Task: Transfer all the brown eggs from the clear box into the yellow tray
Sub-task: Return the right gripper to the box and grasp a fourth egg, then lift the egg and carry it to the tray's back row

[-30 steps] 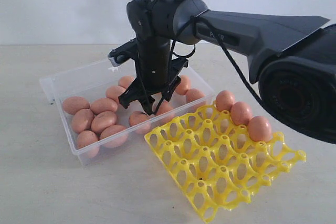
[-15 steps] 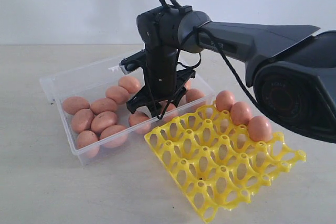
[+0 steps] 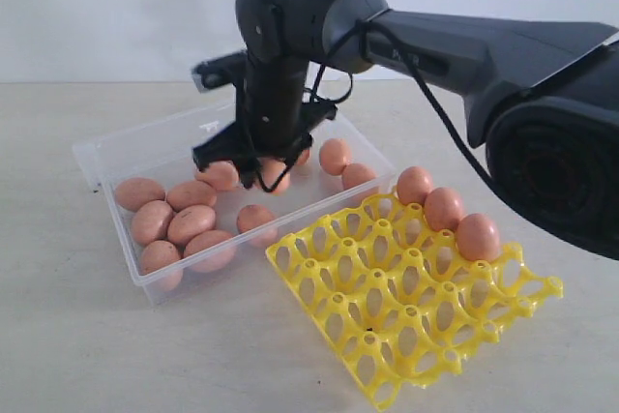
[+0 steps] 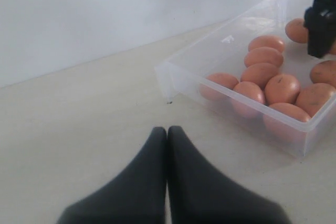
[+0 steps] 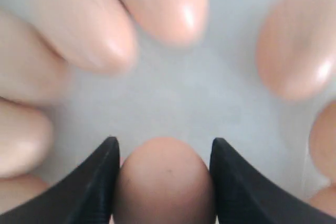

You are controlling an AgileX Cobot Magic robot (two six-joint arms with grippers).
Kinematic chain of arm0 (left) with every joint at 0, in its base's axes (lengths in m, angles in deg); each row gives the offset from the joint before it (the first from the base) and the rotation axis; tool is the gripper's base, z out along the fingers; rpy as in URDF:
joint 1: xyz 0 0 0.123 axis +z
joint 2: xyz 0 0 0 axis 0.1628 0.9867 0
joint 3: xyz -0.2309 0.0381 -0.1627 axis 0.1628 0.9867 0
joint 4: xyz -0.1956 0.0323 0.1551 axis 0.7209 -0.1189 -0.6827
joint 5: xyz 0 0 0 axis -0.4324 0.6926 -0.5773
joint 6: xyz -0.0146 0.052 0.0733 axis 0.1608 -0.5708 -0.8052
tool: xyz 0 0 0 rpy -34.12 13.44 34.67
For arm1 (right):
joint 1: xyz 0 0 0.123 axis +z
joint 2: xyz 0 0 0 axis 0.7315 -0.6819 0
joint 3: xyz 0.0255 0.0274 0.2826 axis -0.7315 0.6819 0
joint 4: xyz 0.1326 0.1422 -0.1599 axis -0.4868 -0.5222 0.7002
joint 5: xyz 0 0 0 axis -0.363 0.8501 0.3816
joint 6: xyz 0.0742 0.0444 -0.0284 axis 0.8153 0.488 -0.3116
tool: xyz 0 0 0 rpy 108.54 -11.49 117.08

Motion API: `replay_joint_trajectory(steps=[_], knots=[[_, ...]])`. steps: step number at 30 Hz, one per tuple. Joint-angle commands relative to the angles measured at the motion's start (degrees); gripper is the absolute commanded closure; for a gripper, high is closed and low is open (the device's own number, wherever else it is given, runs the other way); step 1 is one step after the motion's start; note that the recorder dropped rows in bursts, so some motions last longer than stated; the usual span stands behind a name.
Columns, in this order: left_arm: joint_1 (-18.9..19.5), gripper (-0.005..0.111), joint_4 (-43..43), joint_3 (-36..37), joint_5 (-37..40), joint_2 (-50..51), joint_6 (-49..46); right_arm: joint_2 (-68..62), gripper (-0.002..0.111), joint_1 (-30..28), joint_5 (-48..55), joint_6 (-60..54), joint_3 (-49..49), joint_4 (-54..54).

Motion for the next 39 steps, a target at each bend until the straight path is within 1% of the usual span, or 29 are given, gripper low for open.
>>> replay_joint_trajectory(steps=[1,3,6,9,10,11,12,13,14,15,16,17,18,19,20,21,22,24,25,27,29,30,34,35,38,39], knots=[[0.0,0.111,0.4,-0.1,-0.5,-0.1,0.0,5.7,0.109,2.9,-10.2,-0.4,0.0,1.4],[0.0,0.111,0.4,-0.1,-0.5,-0.1,0.0,8.0,0.109,3.5,-15.5,-0.6,1.7,2.4],[0.0,0.111,0.4,-0.1,-0.5,-0.1,0.0,12.7,0.109,3.6,-24.8,-0.6,8.6,3.2],[0.0,0.111,0.4,-0.1,-0.5,-0.1,0.0,20.3,0.109,3.6,-38.9,-0.8,23.5,4.5],[0.0,0.111,0.4,-0.1,-0.5,-0.1,0.0,27.3,0.109,3.6,-51.8,-0.1,37.2,4.1],[0.0,0.111,0.4,-0.1,-0.5,-0.1,0.0,31.1,0.109,3.6,-59.3,0.4,43.1,3.0],[0.0,0.111,0.4,-0.1,-0.5,-0.1,0.0,38.7,0.109,3.5,-73.2,1.6,57.9,1.5],[0.0,0.111,0.4,-0.1,-0.5,-0.1,0.0,42.2,0.109,3.3,-79.9,2.5,65.1,1.0],[0.0,0.111,0.4,-0.1,-0.5,-0.1,0.0,48.0,0.109,1.9,-89.4,4.4,76.5,0.0],[0.0,0.111,0.4,-0.1,-0.5,-0.1,0.0,52.9,0.109,-1.5,-94.1,7.4,86.6,-0.6],[0.0,0.111,0.4,-0.1,-0.5,-0.1,0.0,55.4,0.109,-4.2,-95.0,9.5,90.7,-0.6],[0.0,0.111,0.4,-0.1,-0.5,-0.1,0.0,59.6,0.109,-10.7,-96.1,12.7,96.7,1.7],[0.0,0.111,0.4,-0.1,-0.5,-0.1,0.0,61.6,0.109,-15.0,-96.5,14.5,99.0,5.2],[0.0,0.111,0.4,-0.1,-0.5,-0.1,0.0,65.0,0.109,-24.6,-96.6,23.0,101.1,15.8],[0.0,0.111,0.4,-0.1,-0.5,-0.1,0.0,66.1,0.109,-29.6,-97.5,30.4,101.3,27.2],[0.0,0.111,0.4,-0.1,-0.5,-0.1,0.0,66.7,0.109,-39.0,-105.0,46.2,101.1,44.8],[0.0,0.111,0.4,-0.1,-0.5,-0.1,0.0,65.5,0.109,-48.6,-117.9,59.2,99.6,62.7],[0.0,0.111,0.4,-0.1,-0.5,-0.1,0.0,62.7,0.109,-57.5,-130.3,66.4,97.0,77.4],[0.0,0.111,0.4,-0.1,-0.5,-0.1,0.0,61.0,0.109,-60.5,-133.6,68.5,95.7,80.7],[0.0,0.111,0.4,-0.1,-0.5,-0.1,0.0,56.8,0.109,-65.5,-133.6,71.4,93.8,85.2],[0.0,0.111,0.4,-0.1,-0.5,-0.1,0.0,53.6,0.109,-66.2,-133.6,73.9,93.3,92.3],[0.0,0.111,0.4,-0.1,-0.5,-0.1,0.0,52.3,0.109,-66.1,-133.6,75.6,93.3,93.4],[0.0,0.111,0.4,-0.1,-0.5,-0.1,0.0,48.6,0.109,-66.1,-133.6,75.7,93.3,93.7],[0.0,0.111,0.4,-0.1,-0.5,-0.1,0.0,47.7,0.109,-65.5,-131.9,75.6,93.3,93.5],[0.0,0.111,0.4,-0.1,-0.5,-0.1,0.0,44.7,0.109,-62.0,-127.8,73.1,93.3,93.4],[0.0,0.111,0.4,-0.1,-0.5,-0.1,0.0,43.0,0.109,-58.9,-126.3,67.9,93.3,92.7]])
